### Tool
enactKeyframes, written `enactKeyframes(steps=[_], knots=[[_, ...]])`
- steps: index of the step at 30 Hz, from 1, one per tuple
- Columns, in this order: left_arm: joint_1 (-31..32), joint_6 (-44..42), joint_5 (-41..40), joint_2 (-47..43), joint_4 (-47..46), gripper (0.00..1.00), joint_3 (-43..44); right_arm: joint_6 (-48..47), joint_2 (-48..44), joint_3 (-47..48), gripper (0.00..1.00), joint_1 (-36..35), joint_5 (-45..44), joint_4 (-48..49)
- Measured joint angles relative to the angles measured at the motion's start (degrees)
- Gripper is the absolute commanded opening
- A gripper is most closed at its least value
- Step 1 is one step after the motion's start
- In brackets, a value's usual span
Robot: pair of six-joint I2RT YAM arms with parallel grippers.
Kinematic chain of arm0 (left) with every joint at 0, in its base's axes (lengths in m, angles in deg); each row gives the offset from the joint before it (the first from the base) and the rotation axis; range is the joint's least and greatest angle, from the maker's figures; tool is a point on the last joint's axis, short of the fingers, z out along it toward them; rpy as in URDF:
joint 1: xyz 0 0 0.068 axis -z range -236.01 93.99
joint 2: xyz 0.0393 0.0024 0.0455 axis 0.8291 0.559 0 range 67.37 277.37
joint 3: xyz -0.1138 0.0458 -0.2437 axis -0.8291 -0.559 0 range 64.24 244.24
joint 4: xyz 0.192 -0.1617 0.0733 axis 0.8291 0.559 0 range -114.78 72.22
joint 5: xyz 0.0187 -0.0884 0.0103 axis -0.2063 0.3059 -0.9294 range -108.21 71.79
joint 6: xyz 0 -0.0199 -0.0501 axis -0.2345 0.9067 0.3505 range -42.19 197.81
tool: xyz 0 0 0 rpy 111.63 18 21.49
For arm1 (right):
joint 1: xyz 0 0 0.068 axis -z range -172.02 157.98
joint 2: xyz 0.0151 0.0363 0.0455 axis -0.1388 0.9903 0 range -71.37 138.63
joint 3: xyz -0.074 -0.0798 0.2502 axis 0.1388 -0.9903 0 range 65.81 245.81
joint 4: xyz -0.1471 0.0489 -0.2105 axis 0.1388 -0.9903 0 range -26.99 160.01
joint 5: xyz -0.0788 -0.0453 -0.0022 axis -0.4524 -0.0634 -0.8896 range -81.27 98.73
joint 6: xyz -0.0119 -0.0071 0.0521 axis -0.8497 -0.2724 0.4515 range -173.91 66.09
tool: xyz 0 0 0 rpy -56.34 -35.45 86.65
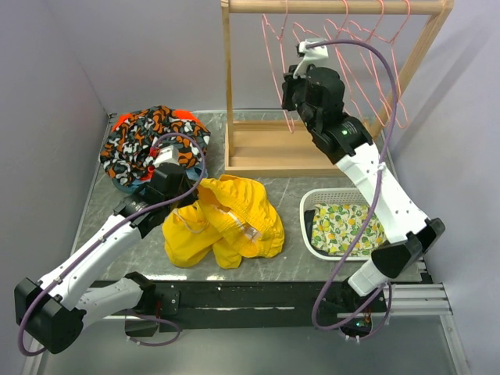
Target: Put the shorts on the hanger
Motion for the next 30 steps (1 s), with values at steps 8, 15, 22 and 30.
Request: enactKeyframes(steps=[8,15,22,30], knots=[[0.00,0.00,-0.04,-0.20,0.15,0.01,0.00,2.14,-10.16,-11.19,0.00,-1.92,-0.52,2.01],[-0.09,0.04,-0.57,1.77,1.88,0.01,1.70,9.01,-26.53,-25.57,0.00,-15.15,-2.54,-1.36],[-0.44,0.02,-1.33,3.69,3.02,0.01,4.07,20.98,-42.40,-45.88,0.00,-35.17,-3.56,-7.61],[-0.81,0.20,-1.79,4.94,3.76,0.01,4.42,30.53,-43.82,-50.38,0.00,-48.33,-7.08,-16.55]])
